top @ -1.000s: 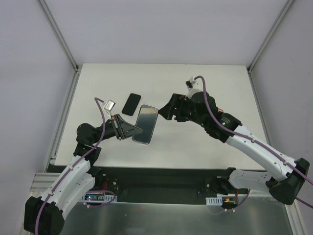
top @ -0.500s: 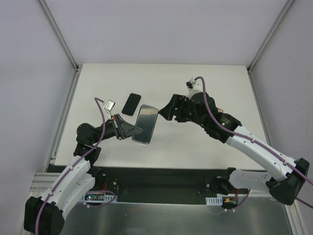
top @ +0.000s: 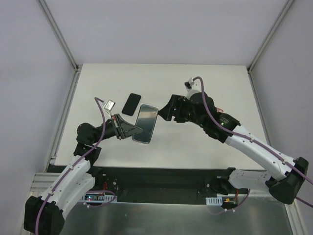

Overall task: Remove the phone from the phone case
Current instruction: Remove the phone case from the phone.

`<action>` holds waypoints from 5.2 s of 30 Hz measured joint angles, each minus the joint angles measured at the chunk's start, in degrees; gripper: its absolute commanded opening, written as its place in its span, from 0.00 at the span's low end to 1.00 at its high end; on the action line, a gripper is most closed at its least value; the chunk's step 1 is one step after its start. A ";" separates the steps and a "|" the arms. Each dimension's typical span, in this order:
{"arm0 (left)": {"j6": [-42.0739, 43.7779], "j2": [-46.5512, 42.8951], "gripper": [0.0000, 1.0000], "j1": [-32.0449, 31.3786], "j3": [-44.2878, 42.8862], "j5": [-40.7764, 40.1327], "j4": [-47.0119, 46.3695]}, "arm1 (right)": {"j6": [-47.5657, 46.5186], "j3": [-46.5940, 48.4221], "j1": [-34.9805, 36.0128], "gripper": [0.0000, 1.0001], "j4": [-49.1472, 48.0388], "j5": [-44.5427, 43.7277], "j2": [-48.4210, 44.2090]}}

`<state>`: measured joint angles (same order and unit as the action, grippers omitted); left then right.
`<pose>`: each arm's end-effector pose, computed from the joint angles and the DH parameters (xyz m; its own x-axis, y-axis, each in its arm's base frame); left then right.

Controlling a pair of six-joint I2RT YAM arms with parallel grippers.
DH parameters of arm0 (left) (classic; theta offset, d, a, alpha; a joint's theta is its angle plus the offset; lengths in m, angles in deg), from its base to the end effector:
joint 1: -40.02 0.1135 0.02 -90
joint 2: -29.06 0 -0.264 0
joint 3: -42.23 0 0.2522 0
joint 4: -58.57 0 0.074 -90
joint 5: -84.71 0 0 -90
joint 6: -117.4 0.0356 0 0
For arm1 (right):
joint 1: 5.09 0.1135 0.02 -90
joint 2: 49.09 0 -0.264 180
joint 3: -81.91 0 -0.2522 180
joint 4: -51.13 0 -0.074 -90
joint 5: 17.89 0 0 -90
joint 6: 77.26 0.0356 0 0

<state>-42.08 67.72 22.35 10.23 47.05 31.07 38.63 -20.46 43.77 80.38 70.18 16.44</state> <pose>0.1380 -0.0735 0.2832 -0.7151 -0.3727 -0.5914 0.6296 0.0242 -0.7766 0.1732 0.1965 0.3743 -0.4939 0.0979 -0.8640 -0.5734 0.7103 0.4083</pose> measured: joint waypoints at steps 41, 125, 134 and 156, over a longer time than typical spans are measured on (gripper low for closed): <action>-11.10 3.30 0.00 0.90 0.02 -1.22 -6.08 | 2.51 0.50 -2.69 0.65 -14.32 8.07 11.23; 3.15 18.32 0.00 0.85 -15.93 37.18 -8.22 | -11.08 0.02 2.19 0.19 -28.44 39.67 11.34; 7.65 21.42 0.00 1.62 -17.97 37.13 -1.66 | -7.21 0.17 2.43 0.02 -25.40 32.41 11.26; 9.51 26.21 0.99 2.58 -21.79 22.62 11.61 | -3.28 -5.90 3.91 0.01 -19.04 15.89 10.97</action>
<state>-32.57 93.92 24.93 -11.56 69.67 42.68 35.35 -26.36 47.69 61.34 86.07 27.42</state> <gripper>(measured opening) 0.946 0.116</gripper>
